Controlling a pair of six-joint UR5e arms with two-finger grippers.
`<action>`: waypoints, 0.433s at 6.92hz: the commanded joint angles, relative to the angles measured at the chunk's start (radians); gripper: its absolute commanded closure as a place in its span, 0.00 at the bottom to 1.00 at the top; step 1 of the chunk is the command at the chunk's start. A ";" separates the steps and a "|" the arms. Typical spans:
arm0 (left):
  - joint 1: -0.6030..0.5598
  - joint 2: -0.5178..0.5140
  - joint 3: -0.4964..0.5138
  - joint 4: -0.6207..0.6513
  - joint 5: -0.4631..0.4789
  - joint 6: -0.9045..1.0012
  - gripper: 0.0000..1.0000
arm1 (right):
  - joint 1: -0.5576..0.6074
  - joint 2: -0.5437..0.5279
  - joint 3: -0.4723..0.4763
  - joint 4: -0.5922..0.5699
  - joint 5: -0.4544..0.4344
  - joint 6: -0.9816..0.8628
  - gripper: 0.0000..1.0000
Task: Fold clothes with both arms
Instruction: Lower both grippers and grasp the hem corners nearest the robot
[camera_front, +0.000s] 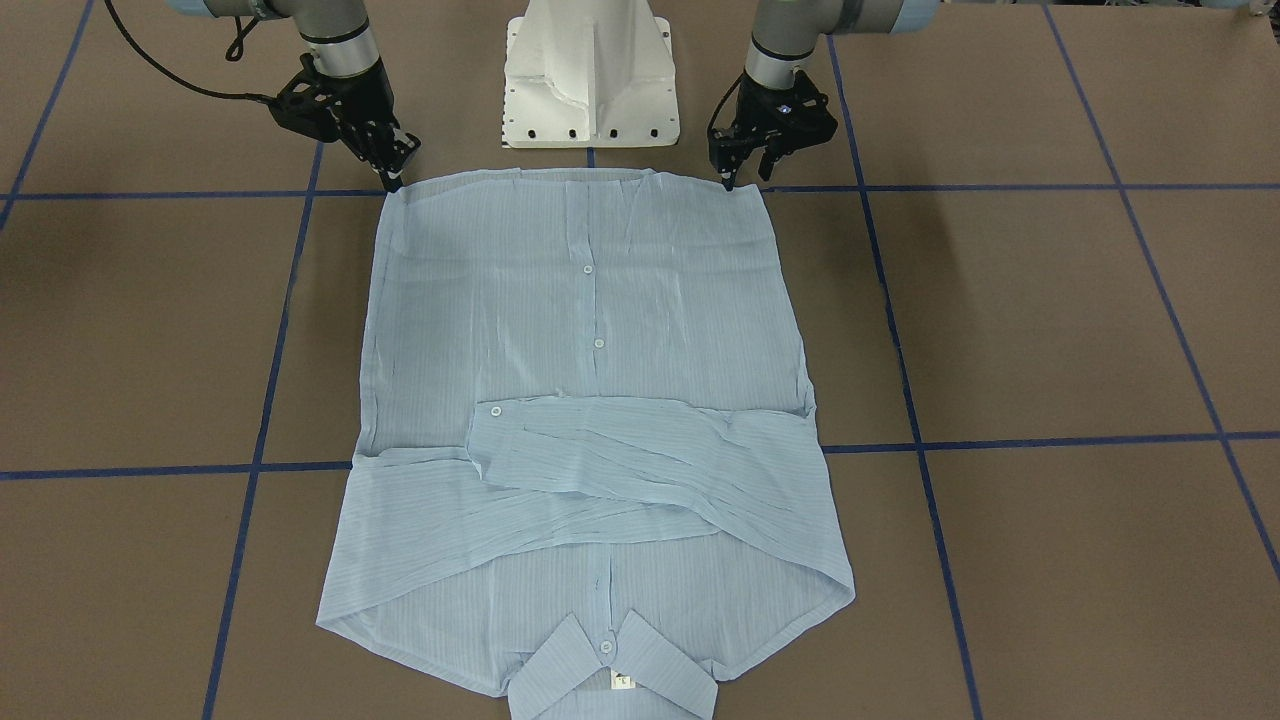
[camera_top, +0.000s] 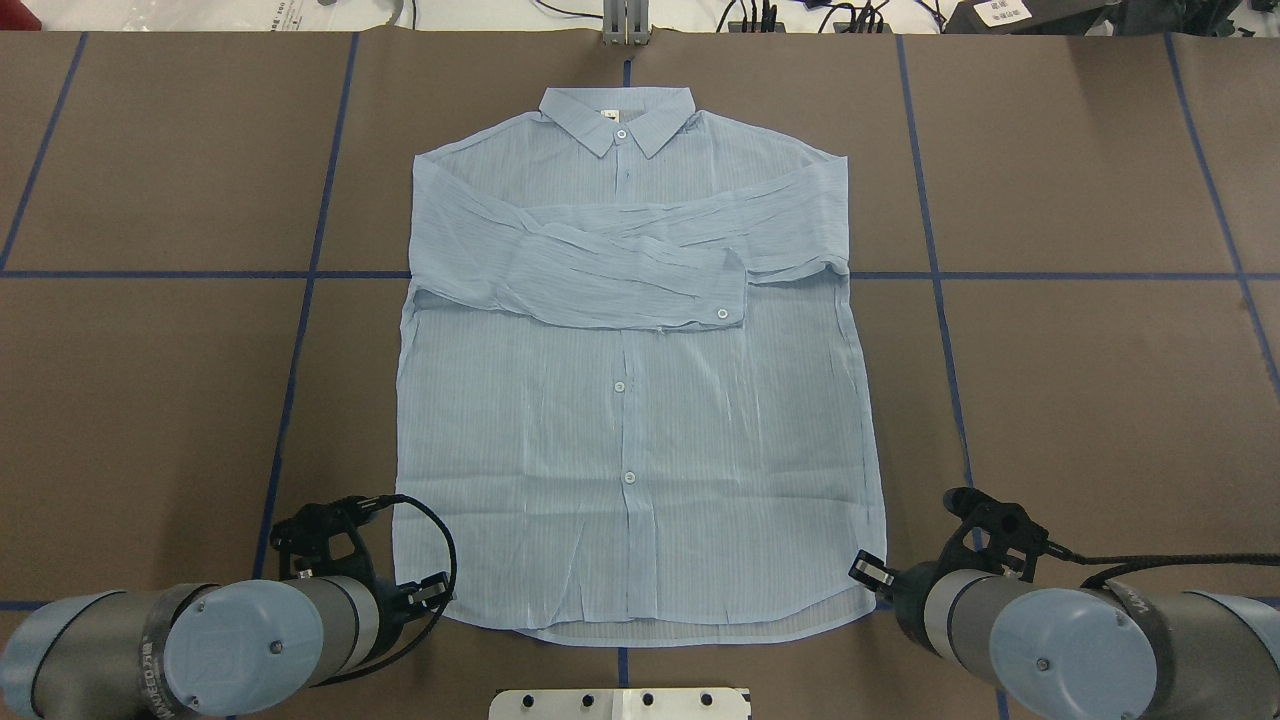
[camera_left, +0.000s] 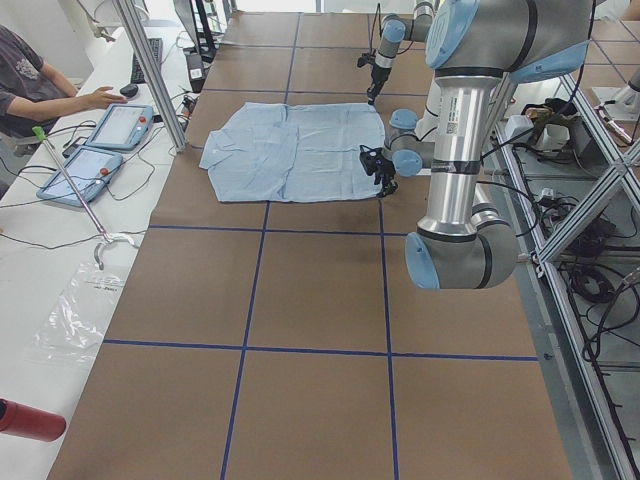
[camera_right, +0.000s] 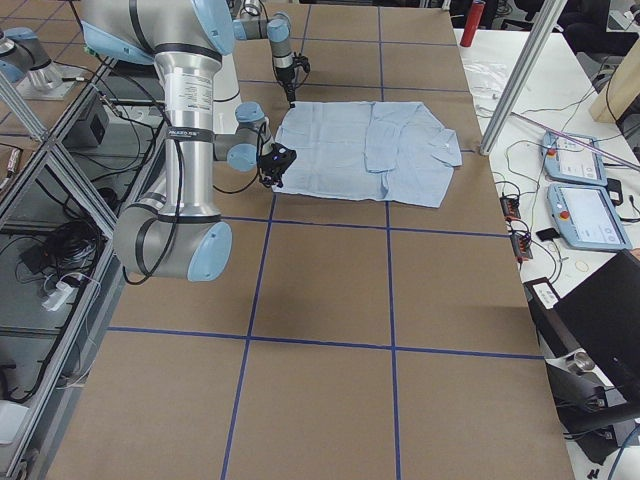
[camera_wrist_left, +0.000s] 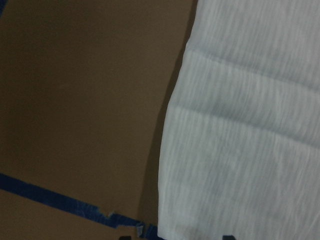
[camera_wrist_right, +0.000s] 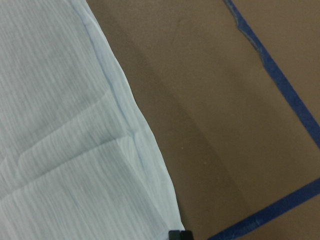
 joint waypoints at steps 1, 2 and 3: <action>-0.001 -0.001 0.003 0.000 0.000 -0.001 0.41 | 0.006 0.000 0.002 0.000 0.000 0.000 1.00; -0.004 -0.001 0.003 0.000 0.002 -0.001 0.43 | 0.006 0.000 0.002 0.000 0.000 0.000 1.00; -0.010 -0.001 0.003 0.000 0.002 0.001 0.45 | 0.007 0.000 0.002 0.000 0.000 0.000 1.00</action>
